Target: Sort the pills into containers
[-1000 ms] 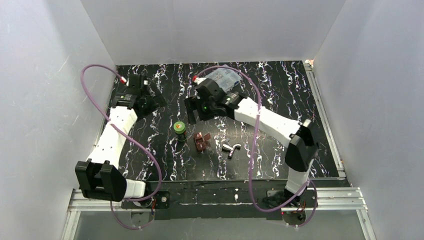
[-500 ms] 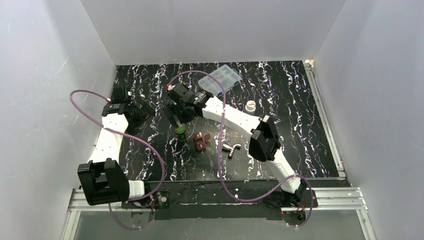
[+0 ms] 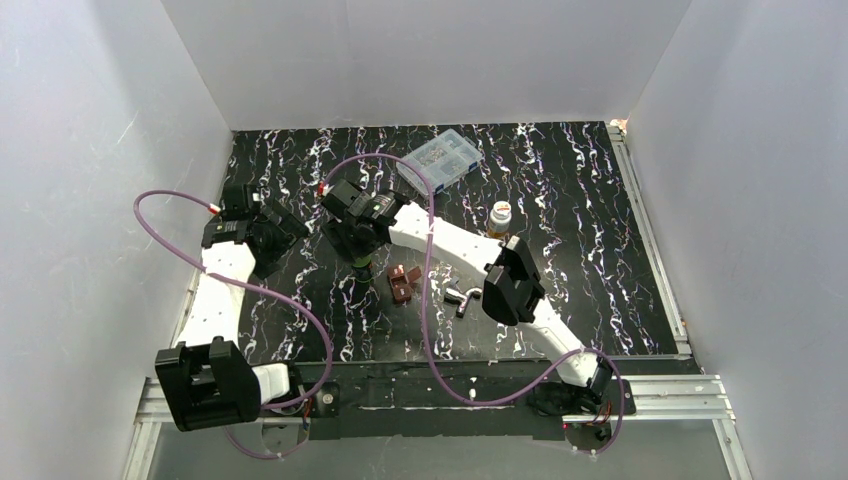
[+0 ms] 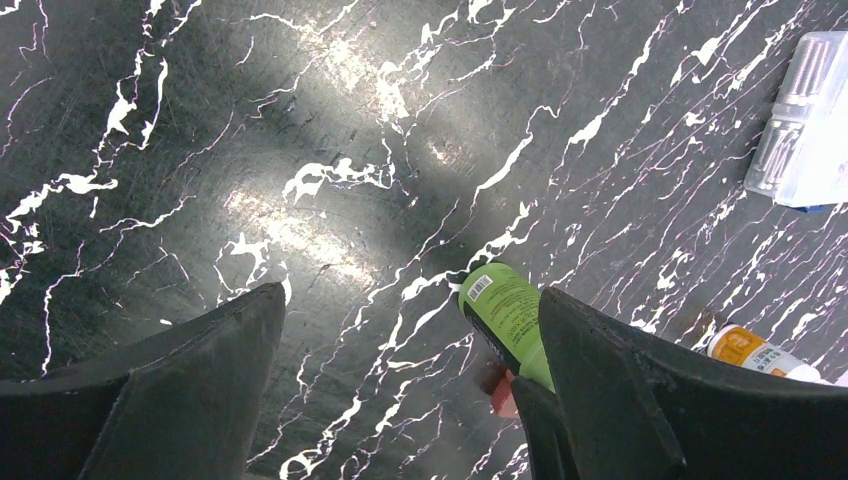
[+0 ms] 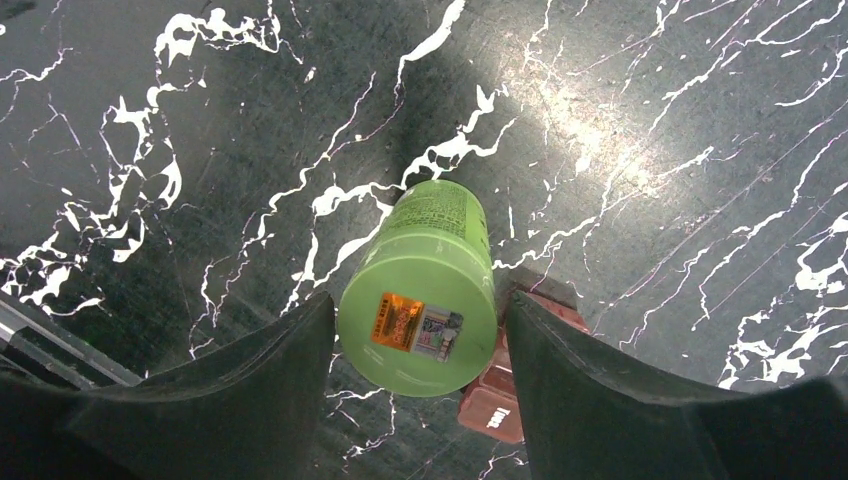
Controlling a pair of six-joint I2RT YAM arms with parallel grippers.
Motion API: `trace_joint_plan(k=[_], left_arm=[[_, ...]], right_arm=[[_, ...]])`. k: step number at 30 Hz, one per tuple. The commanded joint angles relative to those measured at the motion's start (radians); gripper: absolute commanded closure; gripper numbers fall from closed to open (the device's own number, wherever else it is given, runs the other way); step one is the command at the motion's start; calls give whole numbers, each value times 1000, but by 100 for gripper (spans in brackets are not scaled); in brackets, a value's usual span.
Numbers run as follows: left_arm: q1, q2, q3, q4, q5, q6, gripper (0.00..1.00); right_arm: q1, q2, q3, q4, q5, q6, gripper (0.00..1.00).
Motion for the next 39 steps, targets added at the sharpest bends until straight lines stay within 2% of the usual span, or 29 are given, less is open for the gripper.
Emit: trace_joint_plan(k=[1, 4, 9, 12, 19, 24, 27, 28, 33, 36, 39], left_arm=[[4, -42, -16, -11, -9, 19, 2], [5, -45, -20, -8, -6, 25, 2], [4, -67, -37, 15, 30, 49, 2], [4, -95, -56, 75, 92, 74, 2], [-55, -208, -135, 339, 371, 121, 2], [-241, -287, -163, 495, 448, 271, 2], [-408, -322, -188, 592, 412, 406, 2], [-480, -333, -220, 656, 388, 435, 2], [-705, -334, -329, 977, 287, 608, 2], [-841, -302, -357, 1076, 211, 778, 2], [-913, -266, -361, 1129, 189, 842, 2]], right_arm=[[6, 3, 42, -1, 20, -6, 33], [5, 1, 44, 1, 22, -4, 44], [1, -30, 46, 7, 28, -9, 77], [-16, -86, 45, -1, 13, -6, 88], [-123, -320, -46, -41, -91, 20, 94], [-227, -506, -187, -85, -175, 40, 97], [-272, -591, -233, -131, -209, 34, 97], [-280, -619, -245, -152, -220, 31, 97], [-285, -708, -304, -189, -253, 31, 97], [-282, -743, -336, -198, -284, 38, 97], [-269, -773, -370, -201, -276, 45, 97]])
